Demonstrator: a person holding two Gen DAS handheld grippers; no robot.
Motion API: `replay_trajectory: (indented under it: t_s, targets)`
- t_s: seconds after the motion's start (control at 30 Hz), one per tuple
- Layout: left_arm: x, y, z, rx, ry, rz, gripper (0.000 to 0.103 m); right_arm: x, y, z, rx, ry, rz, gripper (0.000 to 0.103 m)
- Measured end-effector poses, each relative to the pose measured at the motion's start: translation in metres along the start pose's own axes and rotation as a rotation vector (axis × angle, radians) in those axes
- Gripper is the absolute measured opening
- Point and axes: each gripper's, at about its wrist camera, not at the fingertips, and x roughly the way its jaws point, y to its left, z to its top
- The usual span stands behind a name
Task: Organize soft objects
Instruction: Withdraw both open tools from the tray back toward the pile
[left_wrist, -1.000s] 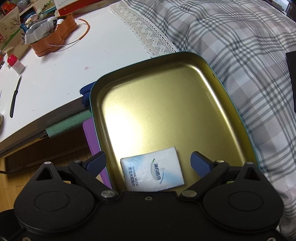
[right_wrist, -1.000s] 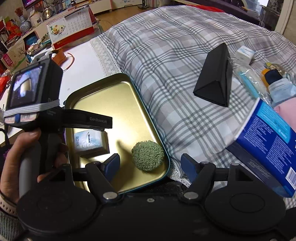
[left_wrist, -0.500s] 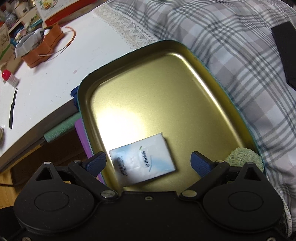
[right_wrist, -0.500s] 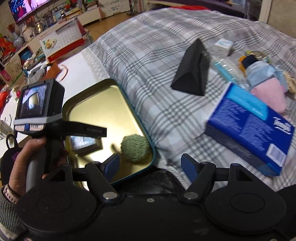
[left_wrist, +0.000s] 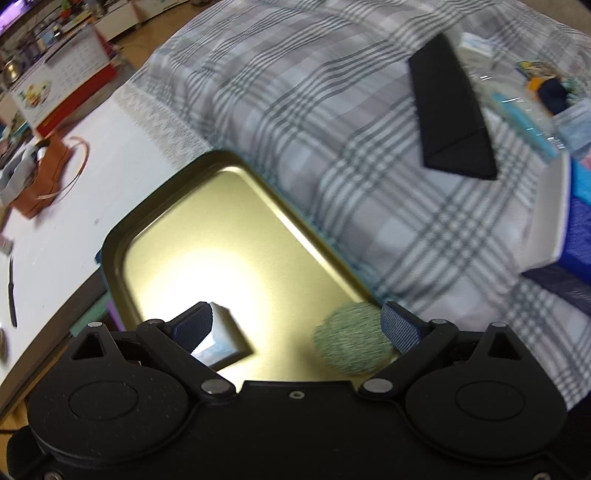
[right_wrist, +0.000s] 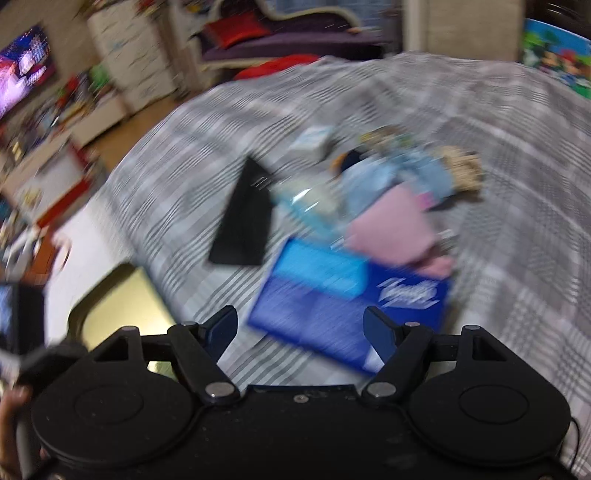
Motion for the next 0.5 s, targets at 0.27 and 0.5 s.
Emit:
replay_trajectory:
  t_s: [0.27, 0.5]
  targets:
    - [-0.030, -0.038, 0.036, 0.064, -0.049, -0.054, 0.095, 0.014, -0.086, 0.056, 0.243, -0.106, -0.189, 0.075]
    - [-0.038, -0.069, 0.075, 0.112, -0.042, -0.085, 0.095, 0.054, -0.149, 0.111, 0.467, -0.068, -0.320, 0.077]
